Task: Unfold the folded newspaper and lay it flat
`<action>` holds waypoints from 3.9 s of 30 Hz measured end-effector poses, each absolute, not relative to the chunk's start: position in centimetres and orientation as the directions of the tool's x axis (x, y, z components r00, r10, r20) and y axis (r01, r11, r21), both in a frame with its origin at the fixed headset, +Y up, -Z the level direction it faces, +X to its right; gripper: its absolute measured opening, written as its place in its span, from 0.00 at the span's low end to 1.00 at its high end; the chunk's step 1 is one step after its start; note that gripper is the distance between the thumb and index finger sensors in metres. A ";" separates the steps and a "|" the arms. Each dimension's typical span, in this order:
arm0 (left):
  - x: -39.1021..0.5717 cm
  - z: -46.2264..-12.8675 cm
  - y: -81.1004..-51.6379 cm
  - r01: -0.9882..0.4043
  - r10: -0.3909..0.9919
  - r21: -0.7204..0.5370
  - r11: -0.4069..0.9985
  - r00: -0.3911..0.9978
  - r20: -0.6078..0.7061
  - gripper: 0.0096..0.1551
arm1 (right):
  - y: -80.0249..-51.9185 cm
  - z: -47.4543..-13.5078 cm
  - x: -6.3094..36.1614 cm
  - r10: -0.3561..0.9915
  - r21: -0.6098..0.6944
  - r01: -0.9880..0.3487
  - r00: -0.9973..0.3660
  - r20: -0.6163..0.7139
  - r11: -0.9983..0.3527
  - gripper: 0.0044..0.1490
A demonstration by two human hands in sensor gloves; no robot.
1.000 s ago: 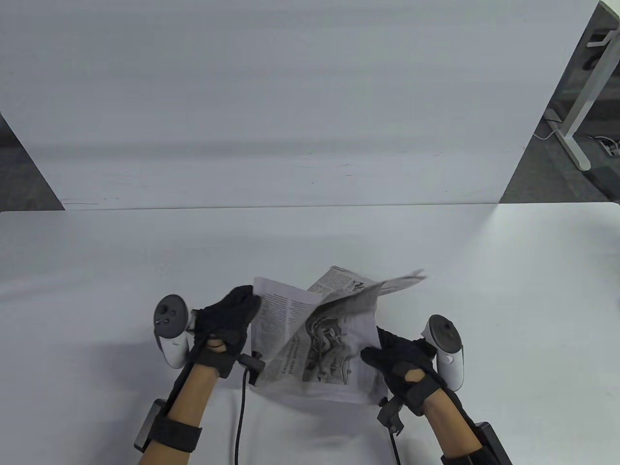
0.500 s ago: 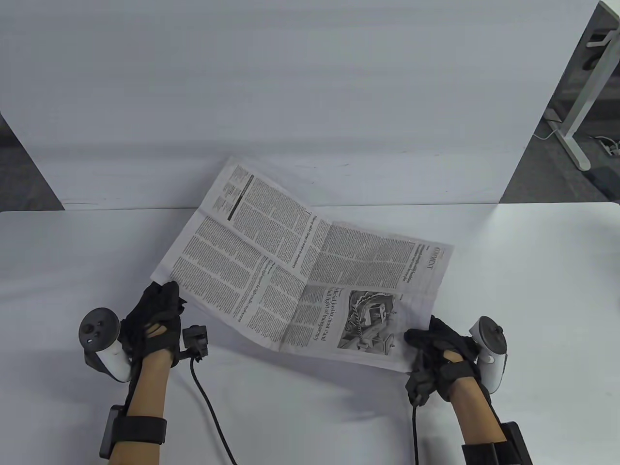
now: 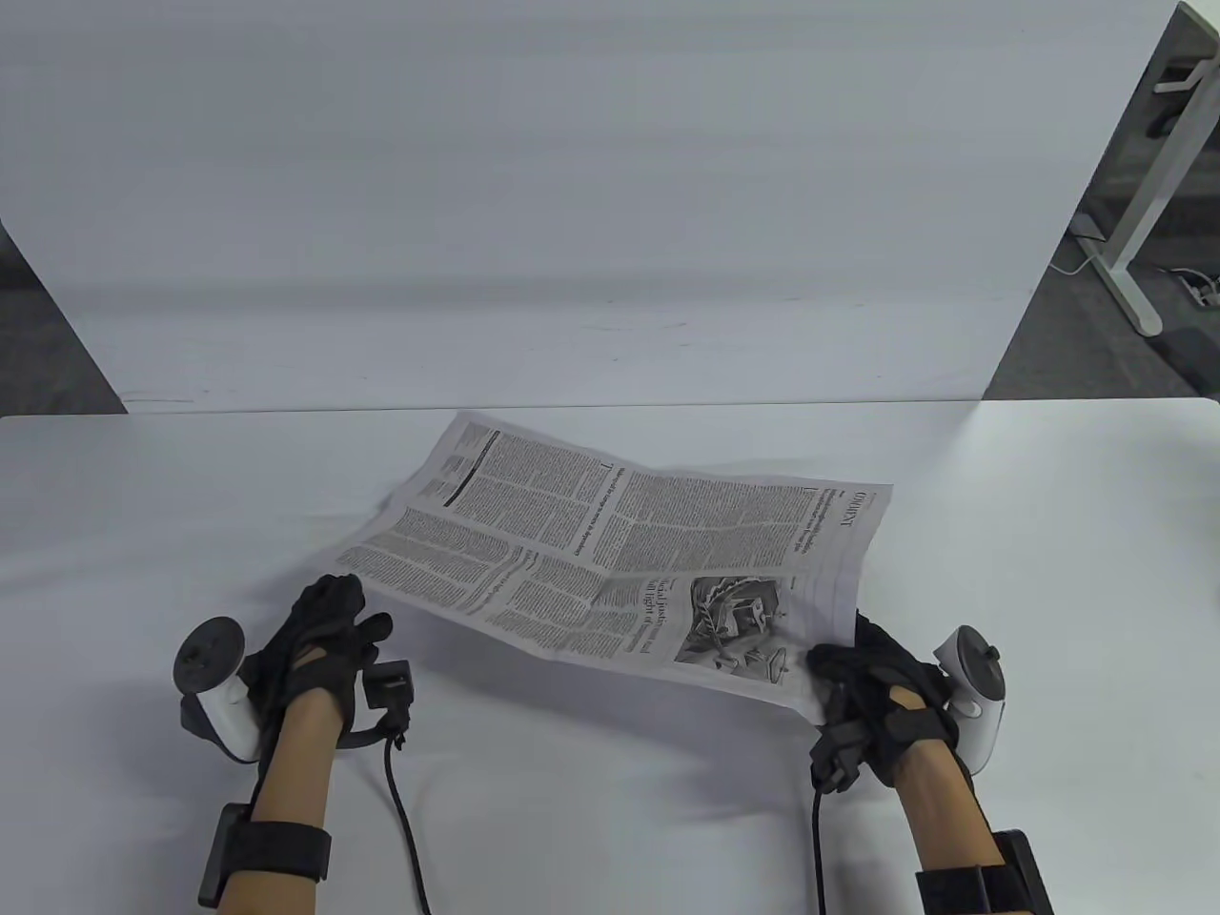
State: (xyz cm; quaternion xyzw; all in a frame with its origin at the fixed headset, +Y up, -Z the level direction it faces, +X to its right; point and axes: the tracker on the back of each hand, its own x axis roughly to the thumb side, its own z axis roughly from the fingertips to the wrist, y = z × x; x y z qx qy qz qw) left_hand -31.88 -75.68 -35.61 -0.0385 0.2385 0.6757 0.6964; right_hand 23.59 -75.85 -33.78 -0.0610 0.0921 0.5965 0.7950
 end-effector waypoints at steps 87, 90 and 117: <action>-26.3 -37.5 -68.3 -0.911 0.912 -0.129 0.393 0.368 0.178 0.50 | -75.5 -36.9 23.0 0.906 0.457 -0.783 0.348 -0.241 0.422 0.34; -27.1 -37.0 -67.8 -0.850 0.838 0.034 0.526 0.524 0.152 0.52 | -75.6 -36.7 23.8 0.894 0.314 -0.839 0.396 -0.211 0.445 0.34; -13.2 -32.9 -66.5 -0.283 0.284 -0.085 0.955 0.803 0.524 0.46 | -78.3 -33.5 16.4 0.820 -0.110 -0.856 0.516 -0.247 0.505 0.43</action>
